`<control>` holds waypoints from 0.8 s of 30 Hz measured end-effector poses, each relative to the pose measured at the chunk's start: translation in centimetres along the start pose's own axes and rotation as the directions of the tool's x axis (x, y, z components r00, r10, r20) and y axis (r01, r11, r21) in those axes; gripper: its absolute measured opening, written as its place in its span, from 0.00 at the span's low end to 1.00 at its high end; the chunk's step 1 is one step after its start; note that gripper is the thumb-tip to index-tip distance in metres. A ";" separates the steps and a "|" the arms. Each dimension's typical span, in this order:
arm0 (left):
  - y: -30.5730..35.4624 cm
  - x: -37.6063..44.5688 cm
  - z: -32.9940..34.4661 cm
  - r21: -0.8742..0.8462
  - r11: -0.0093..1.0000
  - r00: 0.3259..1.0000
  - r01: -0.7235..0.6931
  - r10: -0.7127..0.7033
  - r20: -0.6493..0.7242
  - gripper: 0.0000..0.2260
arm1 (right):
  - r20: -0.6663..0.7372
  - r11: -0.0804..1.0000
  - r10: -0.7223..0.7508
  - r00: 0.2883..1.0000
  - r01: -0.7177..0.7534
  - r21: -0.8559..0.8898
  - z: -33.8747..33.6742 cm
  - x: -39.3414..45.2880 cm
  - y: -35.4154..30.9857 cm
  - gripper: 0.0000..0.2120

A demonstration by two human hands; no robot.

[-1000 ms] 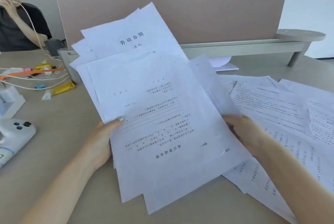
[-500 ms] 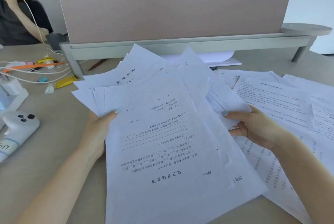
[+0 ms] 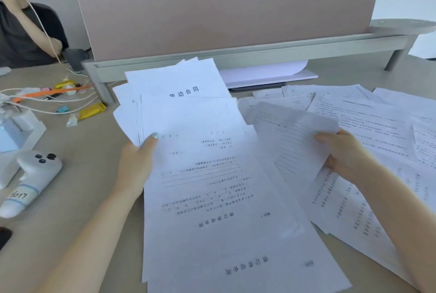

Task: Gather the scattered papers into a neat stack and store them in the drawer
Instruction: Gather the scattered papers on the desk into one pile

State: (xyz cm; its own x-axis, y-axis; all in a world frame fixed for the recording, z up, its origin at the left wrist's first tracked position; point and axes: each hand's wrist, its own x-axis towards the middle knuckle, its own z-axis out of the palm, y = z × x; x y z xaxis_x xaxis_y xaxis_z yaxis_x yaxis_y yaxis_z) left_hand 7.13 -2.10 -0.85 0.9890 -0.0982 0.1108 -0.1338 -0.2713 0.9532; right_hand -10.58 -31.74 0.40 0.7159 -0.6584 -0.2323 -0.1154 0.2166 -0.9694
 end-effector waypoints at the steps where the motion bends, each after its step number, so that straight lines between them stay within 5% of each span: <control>1: 0.4 0.1 0.1 0.023 1.000 0.999 0.013 -0.013 0.030 0.08 | -0.001 0.999 -0.005 1.000 0.005 -0.045 0.0 0.0 0.0 0.10; 7: 1.9 -0.2 2.6 0.155 0.986 0.918 0.061 -0.117 0.379 0.06 | 0.078 0.963 -0.001 0.997 0.022 -0.269 0.2 -0.3 -0.1 0.09; 10: 2.6 0.2 4.4 0.186 0.982 0.886 0.017 -0.101 0.453 0.08 | 0.088 0.998 0.058 0.994 -0.056 -0.031 0.5 -0.3 -0.3 0.16; 13: 2.8 1.5 6.2 0.175 0.984 0.919 0.039 -0.104 0.379 0.19 | 0.209 0.987 0.108 0.972 -0.130 0.096 0.5 -0.1 -0.6 0.26; 18: 2.7 3.3 7.6 -0.041 0.982 0.952 0.183 -0.167 0.258 0.18 | 0.400 0.989 0.130 0.907 -0.146 0.009 0.7 -0.6 -0.1 0.12; 24: 2.7 3.0 7.6 0.072 0.987 0.908 0.141 -0.158 0.388 0.20 | 0.243 0.987 0.041 0.969 -0.001 -0.161 1.5 -0.5 1.0 0.11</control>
State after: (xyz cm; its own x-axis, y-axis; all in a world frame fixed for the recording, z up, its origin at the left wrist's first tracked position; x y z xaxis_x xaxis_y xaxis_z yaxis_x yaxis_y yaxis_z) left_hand 9.22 -10.41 -0.11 0.8946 -0.4175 -0.1591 0.0031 -0.3504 0.9366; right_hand -10.01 -30.07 -0.32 0.8566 -0.4539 -0.2454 -0.2255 0.0985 -0.9692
